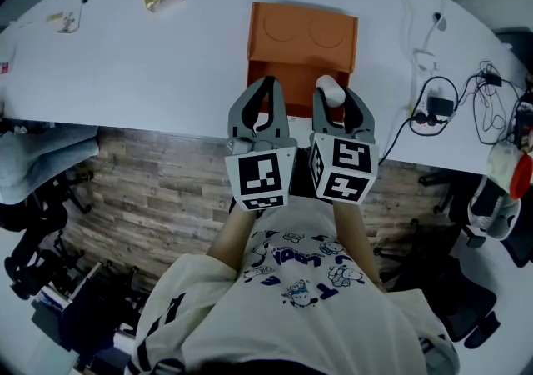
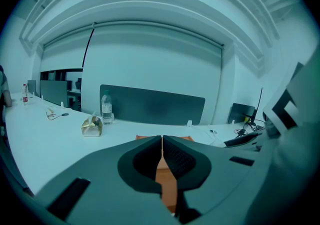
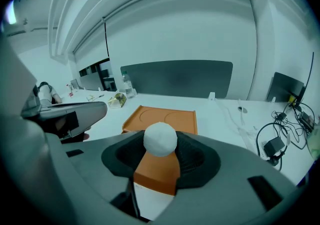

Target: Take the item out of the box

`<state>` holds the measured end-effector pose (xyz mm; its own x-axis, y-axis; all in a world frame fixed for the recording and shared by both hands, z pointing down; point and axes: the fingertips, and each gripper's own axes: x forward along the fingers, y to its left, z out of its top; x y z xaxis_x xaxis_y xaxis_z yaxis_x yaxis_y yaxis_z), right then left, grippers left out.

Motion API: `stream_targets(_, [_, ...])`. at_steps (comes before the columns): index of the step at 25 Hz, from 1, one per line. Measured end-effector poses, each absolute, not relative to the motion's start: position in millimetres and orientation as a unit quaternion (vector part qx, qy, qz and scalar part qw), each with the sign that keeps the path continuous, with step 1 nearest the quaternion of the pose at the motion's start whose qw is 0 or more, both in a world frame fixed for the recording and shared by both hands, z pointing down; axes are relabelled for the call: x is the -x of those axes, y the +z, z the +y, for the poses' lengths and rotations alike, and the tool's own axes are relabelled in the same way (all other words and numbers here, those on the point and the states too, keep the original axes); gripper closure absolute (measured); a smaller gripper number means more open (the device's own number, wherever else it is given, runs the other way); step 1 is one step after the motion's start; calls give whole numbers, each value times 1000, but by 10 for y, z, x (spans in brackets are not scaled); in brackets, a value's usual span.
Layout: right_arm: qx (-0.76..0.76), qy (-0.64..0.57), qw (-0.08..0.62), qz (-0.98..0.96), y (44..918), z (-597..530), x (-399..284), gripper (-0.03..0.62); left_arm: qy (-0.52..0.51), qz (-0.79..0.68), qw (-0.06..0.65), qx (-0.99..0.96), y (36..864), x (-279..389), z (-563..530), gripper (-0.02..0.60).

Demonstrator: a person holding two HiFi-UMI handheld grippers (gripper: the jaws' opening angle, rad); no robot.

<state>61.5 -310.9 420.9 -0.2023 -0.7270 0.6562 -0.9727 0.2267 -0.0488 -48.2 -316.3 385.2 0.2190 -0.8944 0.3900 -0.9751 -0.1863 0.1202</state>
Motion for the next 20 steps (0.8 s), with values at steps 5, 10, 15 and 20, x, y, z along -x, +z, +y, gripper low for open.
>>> stream_targets(5, [-576, 221, 249, -747, 4051, -3112, -592, 401, 106, -618, 159, -763, 3706, 486, -3138, 560])
stream_targets(10, [-578, 210, 238, -752, 3914, -3109, -595, 401, 98, -621, 148, -763, 3589, 478, -3110, 560])
stream_targets(15, [-577, 198, 229, -758, 3780, -3096, -565, 401, 89, -627, 136, -762, 3450, 493, -3094, 560])
stream_targets(20, [-575, 184, 219, -767, 3656, -3095, -550, 401, 79, -632, 123, -761, 3332, 486, -3094, 560])
